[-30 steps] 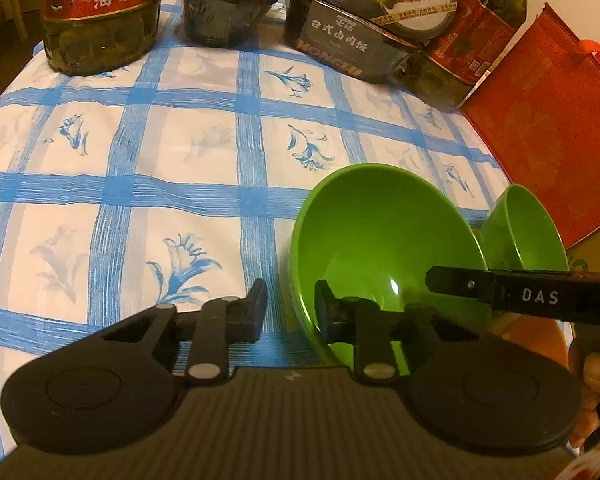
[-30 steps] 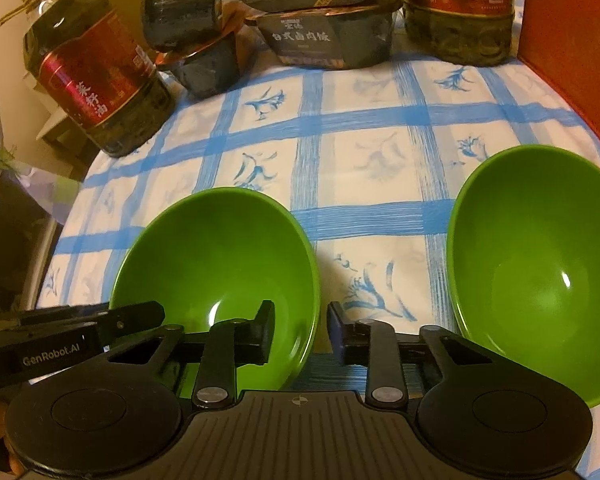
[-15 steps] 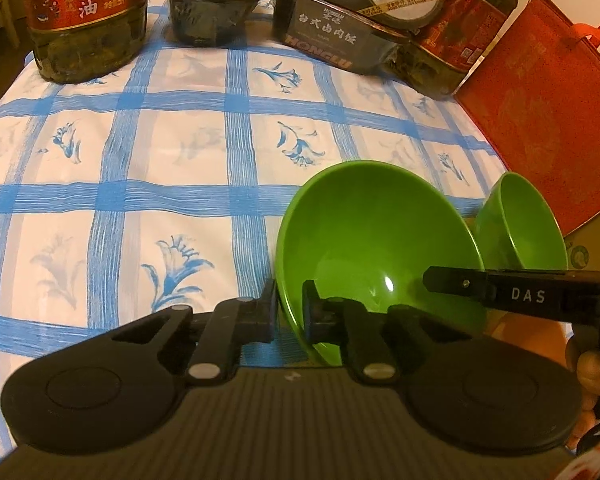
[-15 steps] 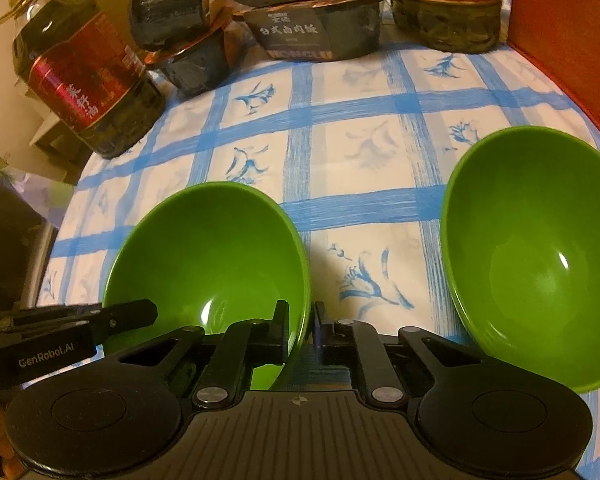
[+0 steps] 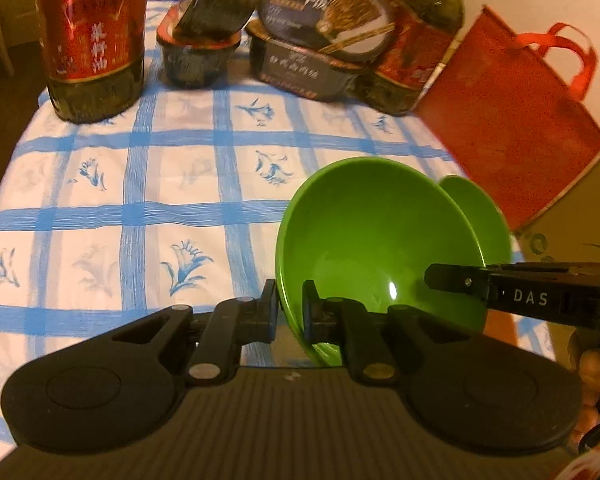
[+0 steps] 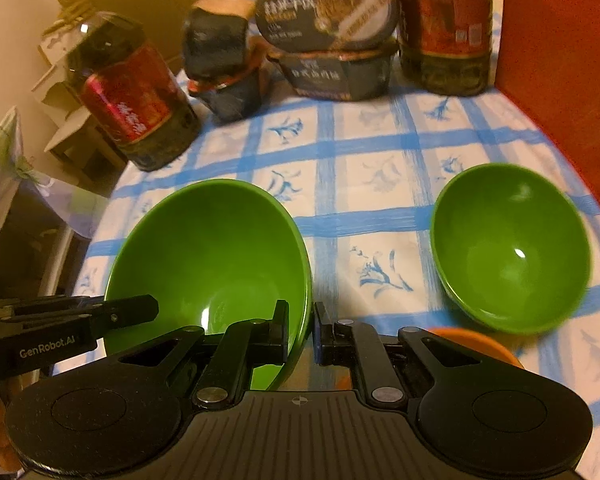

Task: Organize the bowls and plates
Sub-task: 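Lift the green bowl with both grippers and carry it over the orange bowl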

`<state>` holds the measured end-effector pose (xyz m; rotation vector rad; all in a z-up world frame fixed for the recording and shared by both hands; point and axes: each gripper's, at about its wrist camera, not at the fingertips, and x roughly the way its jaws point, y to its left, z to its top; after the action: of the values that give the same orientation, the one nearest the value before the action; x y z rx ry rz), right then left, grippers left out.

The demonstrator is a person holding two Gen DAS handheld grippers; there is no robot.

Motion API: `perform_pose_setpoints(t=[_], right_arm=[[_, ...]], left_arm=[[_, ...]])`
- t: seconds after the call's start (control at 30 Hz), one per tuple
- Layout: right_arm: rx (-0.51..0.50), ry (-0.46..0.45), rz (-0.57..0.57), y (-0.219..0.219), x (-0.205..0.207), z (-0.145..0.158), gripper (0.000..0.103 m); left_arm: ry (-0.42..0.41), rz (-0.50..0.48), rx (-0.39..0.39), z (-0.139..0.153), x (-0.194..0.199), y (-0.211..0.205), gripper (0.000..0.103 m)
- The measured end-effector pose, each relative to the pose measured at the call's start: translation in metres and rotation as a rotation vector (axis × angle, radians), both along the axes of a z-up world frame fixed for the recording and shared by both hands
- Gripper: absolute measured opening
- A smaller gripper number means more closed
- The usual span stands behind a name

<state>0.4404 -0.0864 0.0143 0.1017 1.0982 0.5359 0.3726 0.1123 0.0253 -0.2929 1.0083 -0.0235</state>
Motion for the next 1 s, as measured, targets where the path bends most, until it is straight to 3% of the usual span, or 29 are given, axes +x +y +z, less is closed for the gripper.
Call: perform_pose_setpoints(t=[0.2,0.37,0.53,1.0], right_arm=[[0.004,-0.042,-0.027,-0.016,-0.049,0.037,0.012],[0.012,-0.051,-0.056,-0.036,-0.097,0.049,0.012],[0.033,-0.044,-0.09,-0.061,-0.139,0.046,0.012],[0.023,-0.058,-0.151,-0.125,-0.239,0.018,0.012]], left_arm=[[-0.031,-0.038,0.014,0.032,-0.043,-0.021,0.01],[-0.033,-0.067,0.007,0.039,-0.081,-0.043,0.01],[-0.037,-0.097,0.031,0.035,-0.123,-0.071,0.01],[-0.01,-0.123,-0.034,0.003,-0.198,-0.126,0.01]])
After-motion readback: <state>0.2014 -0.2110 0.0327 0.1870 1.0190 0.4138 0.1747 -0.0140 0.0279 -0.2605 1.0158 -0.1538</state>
